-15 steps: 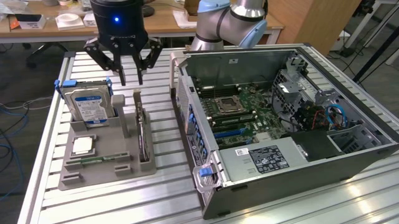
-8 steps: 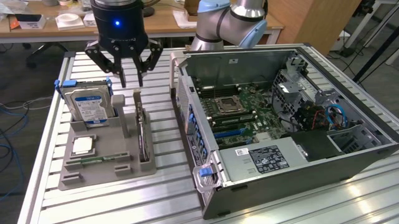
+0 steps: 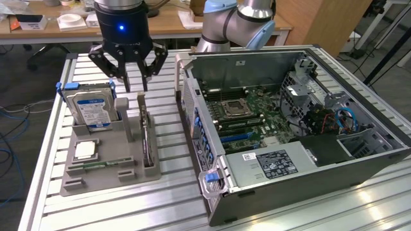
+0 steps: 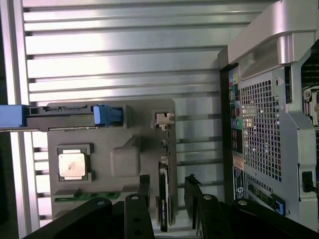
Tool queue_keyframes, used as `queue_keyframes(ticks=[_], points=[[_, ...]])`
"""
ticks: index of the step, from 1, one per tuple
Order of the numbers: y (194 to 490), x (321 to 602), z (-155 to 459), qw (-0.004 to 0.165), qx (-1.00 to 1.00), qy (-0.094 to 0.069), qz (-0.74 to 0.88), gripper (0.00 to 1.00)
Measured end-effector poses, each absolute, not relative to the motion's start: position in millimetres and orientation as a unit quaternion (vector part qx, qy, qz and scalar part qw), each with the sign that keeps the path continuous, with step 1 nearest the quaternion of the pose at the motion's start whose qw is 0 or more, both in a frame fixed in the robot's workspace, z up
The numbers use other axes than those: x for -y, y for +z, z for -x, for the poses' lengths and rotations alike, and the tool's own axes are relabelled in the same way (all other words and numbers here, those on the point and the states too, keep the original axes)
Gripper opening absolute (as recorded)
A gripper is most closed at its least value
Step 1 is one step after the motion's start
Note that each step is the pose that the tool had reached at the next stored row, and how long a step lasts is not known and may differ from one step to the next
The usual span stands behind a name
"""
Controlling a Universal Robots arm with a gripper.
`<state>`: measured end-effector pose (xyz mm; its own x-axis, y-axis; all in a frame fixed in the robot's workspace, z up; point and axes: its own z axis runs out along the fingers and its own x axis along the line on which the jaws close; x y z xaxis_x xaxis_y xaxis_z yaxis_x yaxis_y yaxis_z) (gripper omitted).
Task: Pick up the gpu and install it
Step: 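Pick up the gpu and move the gpu toward the slot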
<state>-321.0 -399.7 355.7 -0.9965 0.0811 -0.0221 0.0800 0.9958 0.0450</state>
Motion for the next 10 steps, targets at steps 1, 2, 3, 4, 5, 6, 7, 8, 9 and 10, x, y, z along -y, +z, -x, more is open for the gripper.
queue_keyframes(ticks=[1,2,3,4,5,6,7,8,9,10], points=[[355.0,399.7,320.9,0.012,-0.999,0.022,-0.040,0.42],[354.4,399.7,320.8,0.012,-0.999,0.022,-0.040,0.42],[353.7,399.7,320.8,0.012,-0.999,0.022,-0.040,0.42],[353.1,399.7,320.7,0.012,-0.999,0.022,-0.040,0.42],[352.5,399.7,320.6,0.012,-0.999,0.022,-0.040,0.42],[351.8,399.7,320.5,0.012,-0.999,0.022,-0.040,0.42],[351.1,399.7,320.4,0.012,-0.999,0.022,-0.040,0.42],[350.5,399.7,320.4,0.012,-0.999,0.022,-0.040,0.42],[349.9,399.7,320.3,0.012,-0.999,0.022,-0.040,0.42],[349.3,399.7,320.2,0.012,-0.999,0.022,-0.040,0.42]])
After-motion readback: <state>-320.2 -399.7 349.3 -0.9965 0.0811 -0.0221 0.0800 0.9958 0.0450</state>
